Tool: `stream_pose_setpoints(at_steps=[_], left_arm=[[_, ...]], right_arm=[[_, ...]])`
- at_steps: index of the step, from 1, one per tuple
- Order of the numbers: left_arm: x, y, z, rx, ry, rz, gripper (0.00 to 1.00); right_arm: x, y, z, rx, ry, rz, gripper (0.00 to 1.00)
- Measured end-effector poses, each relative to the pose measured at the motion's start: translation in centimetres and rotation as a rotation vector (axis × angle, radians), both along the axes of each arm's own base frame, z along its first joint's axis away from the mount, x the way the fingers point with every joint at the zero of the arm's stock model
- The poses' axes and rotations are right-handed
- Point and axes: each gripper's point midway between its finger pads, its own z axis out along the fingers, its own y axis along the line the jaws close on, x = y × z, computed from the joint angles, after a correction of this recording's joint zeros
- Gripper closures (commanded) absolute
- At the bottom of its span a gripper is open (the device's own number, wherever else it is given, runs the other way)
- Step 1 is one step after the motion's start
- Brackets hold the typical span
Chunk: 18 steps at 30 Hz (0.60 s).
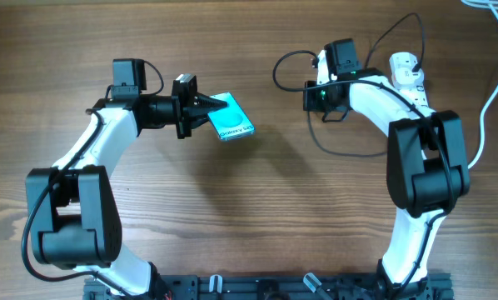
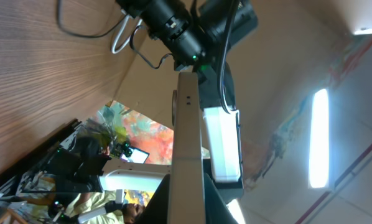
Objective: Plug charger to phone and switch on socket
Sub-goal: 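Carry the USB-C plug with the right gripper toward the phone's bottom port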
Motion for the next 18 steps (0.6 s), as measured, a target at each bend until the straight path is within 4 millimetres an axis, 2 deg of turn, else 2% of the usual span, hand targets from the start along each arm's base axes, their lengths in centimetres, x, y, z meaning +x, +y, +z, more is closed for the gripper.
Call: stream_pose_setpoints(at_steps=[2, 3, 4, 6, 7, 9, 12, 16, 18], left_arm=[[-0.1, 0.0, 0.2, -0.01, -0.017, -0.007, 0.96], [0.0, 0.0, 0.3, -0.012, -0.039, -0.009, 0.96], [0.3, 0.0, 0.6, -0.015, -0.086, -0.011, 0.96], [0.7, 0.0, 0.9, -0.018, -0.149, -0.014, 0.96], [0.9, 0.0, 1.1, -0.018, -0.174, -0.015, 0.96], [1.1, 0.0, 1.4, -0.02, -0.201, -0.016, 0.96], [1.5, 0.0, 1.8, -0.024, -0.22, -0.017, 0.96], [1.9, 0.0, 2.3, -0.029, -0.216, -0.017, 0.96], [1.9, 0.0, 2.3, -0.03, -0.197, -0.016, 0.96]], right_arm=[[-1.7, 0.0, 0.2, 0.049, 0.063, 0.011, 0.95], [-4.2, -0.6, 1.0, 0.094, 0.142, 0.015, 0.96], [-4.2, -0.7, 1.7, 0.111, 0.136, 0.014, 0.96], [-5.8, -0.8, 3.5, 0.145, 0.174, 0.035, 0.96], [-7.9, -0.6, 5.6, 0.18, 0.21, 0.062, 0.96], [-9.8, 0.6, 10.6, 0.27, 0.163, 0.144, 0.96], [-13.5, 2.4, 16.0, 0.422, 0.157, 0.242, 0.96], [-17.5, 4.0, 20.3, 0.595, 0.187, 0.333, 0.96], [-18.7, 4.2, 21.4, 0.631, 0.192, 0.364, 0.95]])
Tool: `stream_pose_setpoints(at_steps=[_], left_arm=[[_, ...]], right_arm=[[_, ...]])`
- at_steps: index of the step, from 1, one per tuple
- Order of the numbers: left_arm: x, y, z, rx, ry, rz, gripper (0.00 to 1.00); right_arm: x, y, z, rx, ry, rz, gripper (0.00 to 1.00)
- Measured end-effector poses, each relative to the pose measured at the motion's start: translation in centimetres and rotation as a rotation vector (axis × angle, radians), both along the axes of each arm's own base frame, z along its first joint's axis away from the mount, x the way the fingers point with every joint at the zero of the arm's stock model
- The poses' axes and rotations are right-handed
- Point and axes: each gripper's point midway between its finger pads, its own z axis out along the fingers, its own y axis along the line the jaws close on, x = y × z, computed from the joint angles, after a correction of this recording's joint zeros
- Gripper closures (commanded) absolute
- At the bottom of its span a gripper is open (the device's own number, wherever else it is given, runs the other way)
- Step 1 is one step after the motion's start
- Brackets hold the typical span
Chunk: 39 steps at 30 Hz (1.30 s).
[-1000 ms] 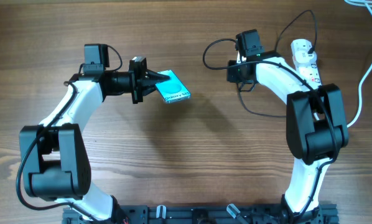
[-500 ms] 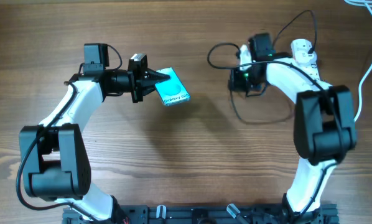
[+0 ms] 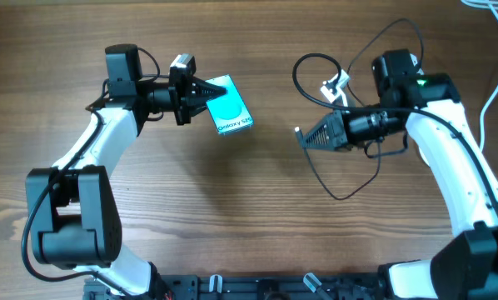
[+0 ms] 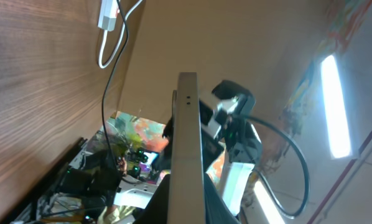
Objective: Plug charger to phone and switch on socket
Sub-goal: 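Carry the USB-C plug with the right gripper toward the phone's bottom port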
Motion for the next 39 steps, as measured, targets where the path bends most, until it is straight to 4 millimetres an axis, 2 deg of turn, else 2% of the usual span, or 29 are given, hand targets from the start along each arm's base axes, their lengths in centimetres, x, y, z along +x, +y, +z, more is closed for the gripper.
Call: stream_pose_setpoints(at_steps=[8, 11, 15, 19, 22, 28, 32, 39], left_arm=[[0.0, 0.0, 0.1, -0.001, 0.014, 0.001, 0.96], [0.6, 0.0, 0.9, -0.003, -0.102, -0.004, 0.96], [0.8, -0.1, 1.4, -0.003, -0.172, -0.008, 0.96], [0.8, -0.9, 2.3, -0.006, -0.317, -0.033, 0.96], [0.2, -2.2, 2.5, -0.012, -0.343, -0.066, 0.96], [-1.0, -4.7, 2.5, -0.02, -0.353, -0.129, 0.96], [-0.7, -4.7, 2.4, -0.011, -0.356, -0.114, 0.96], [-0.2, -4.8, 3.0, -0.009, -0.443, -0.098, 0.96]], right_arm=[[-3.7, 1.0, 4.7, 0.194, -0.067, 0.093, 0.96], [-4.4, 1.6, 6.1, 0.32, -0.114, 0.123, 0.96], [-5.3, 2.6, 5.3, 0.474, -0.083, 0.12, 0.96], [-5.2, 2.9, 4.6, 0.551, -0.133, 0.128, 0.95], [-4.5, 3.1, 4.6, 0.573, -0.2, 0.143, 0.95], [-2.5, 3.7, 3.2, 0.488, -0.226, 0.15, 0.96], [-2.5, 5.4, 2.3, 0.414, -0.157, 0.161, 0.96], [-2.2, 6.8, 2.4, 0.382, -0.062, 0.139, 0.95]])
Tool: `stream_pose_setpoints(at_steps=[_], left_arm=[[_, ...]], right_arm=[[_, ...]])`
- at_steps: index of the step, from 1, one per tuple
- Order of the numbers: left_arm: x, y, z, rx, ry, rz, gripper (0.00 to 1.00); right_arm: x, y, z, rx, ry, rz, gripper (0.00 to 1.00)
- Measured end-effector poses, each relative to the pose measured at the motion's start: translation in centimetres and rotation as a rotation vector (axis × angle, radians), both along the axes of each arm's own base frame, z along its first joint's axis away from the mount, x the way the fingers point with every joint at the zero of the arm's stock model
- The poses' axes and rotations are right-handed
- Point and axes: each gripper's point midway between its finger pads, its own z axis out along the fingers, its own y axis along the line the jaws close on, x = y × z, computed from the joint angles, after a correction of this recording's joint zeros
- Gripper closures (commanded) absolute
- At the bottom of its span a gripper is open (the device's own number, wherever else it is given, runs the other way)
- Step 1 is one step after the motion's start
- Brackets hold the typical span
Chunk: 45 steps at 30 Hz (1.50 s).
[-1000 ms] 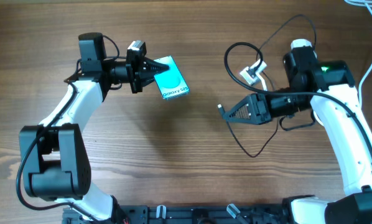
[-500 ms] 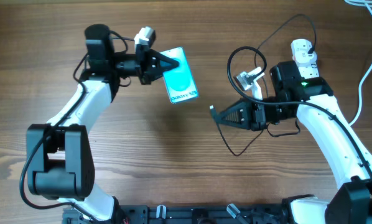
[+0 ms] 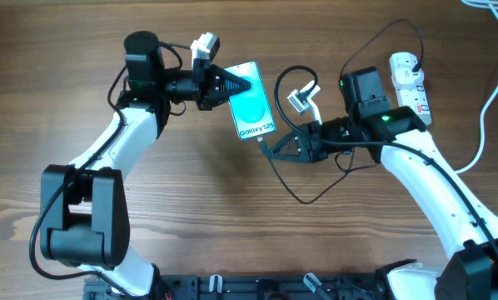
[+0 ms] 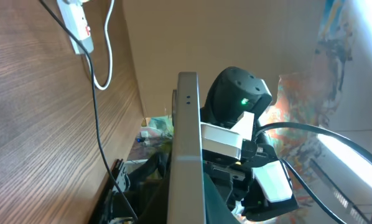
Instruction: Plug charger to phone and switch on socket
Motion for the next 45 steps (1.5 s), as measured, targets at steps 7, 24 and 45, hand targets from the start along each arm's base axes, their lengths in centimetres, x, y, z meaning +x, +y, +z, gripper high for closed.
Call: stream_pose_setpoints(at_steps=[7, 24, 45], left_arm=[[0.3, 0.5, 0.1, -0.001, -0.002, 0.014, 0.96], [1.1, 2.9, 0.3, -0.008, 0.027, 0.047, 0.96], [1.4, 2.9, 0.2, -0.001, 0.124, 0.068, 0.96]], right_arm=[[-0.7, 1.1, 0.1, -0.014, 0.067, 0.02, 0.95], [1.2, 1.7, 0.4, -0.041, 0.09, -0.046, 0.96], [2.3, 1.6, -0.7, -0.103, 0.078, -0.111, 0.96]])
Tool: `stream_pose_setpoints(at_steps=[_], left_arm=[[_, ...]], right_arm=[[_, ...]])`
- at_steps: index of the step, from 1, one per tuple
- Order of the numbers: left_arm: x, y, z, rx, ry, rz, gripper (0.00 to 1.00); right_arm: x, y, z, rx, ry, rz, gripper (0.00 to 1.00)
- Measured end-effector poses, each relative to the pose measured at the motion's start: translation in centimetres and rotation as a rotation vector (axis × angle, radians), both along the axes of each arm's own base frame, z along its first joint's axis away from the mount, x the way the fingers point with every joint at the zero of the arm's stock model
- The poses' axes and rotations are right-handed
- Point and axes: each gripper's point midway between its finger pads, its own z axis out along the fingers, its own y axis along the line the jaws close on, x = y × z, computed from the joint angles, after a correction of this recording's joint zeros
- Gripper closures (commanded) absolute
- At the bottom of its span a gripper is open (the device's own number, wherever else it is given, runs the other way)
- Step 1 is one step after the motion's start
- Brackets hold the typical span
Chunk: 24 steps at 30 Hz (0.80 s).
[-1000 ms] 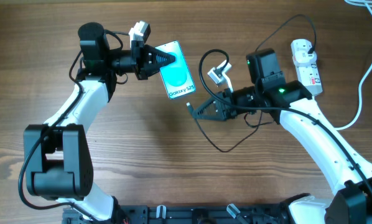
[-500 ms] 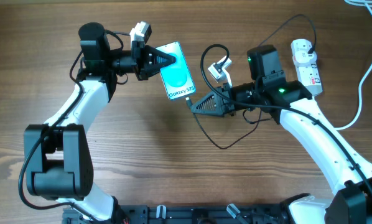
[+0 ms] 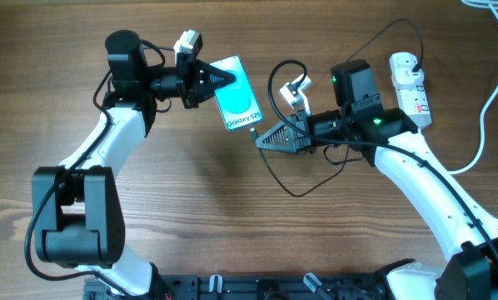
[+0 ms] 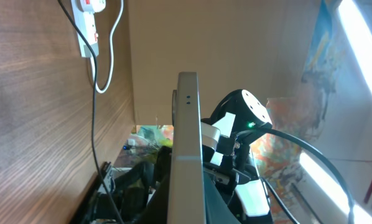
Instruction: Plug charger to phone and switch on socket
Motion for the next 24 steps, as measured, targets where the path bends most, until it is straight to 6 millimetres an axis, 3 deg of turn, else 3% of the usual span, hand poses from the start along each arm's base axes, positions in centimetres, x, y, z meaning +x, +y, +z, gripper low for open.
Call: stream_pose_setpoints(at_steps=[7, 11, 15, 17, 24], left_arm=[[0.3, 0.5, 0.1, -0.001, 0.016, 0.013, 0.96], [1.7, 3.8, 0.3, -0.002, 0.003, 0.098, 0.96], [2.4, 6.0, 0.3, -0.004, 0.007, 0.148, 0.96], [2.2, 5.7, 0.3, -0.005, 0.007, 0.134, 0.96], [0.9, 2.3, 1.1, -0.006, -0.08, 0.043, 0.96]], right_arm=[[0.3, 0.2, -0.4, 0.052, -0.138, 0.032, 0.96], [-0.2, 0.3, -2.4, 0.109, -0.165, 0.033, 0.96], [-0.6, 0.5, -0.8, 0.245, -0.288, 0.057, 0.96], [-0.9, 0.5, 0.0, 0.274, -0.273, 0.066, 0.96], [-1.7, 0.9, -0.1, 0.26, -0.11, 0.069, 0.96]])
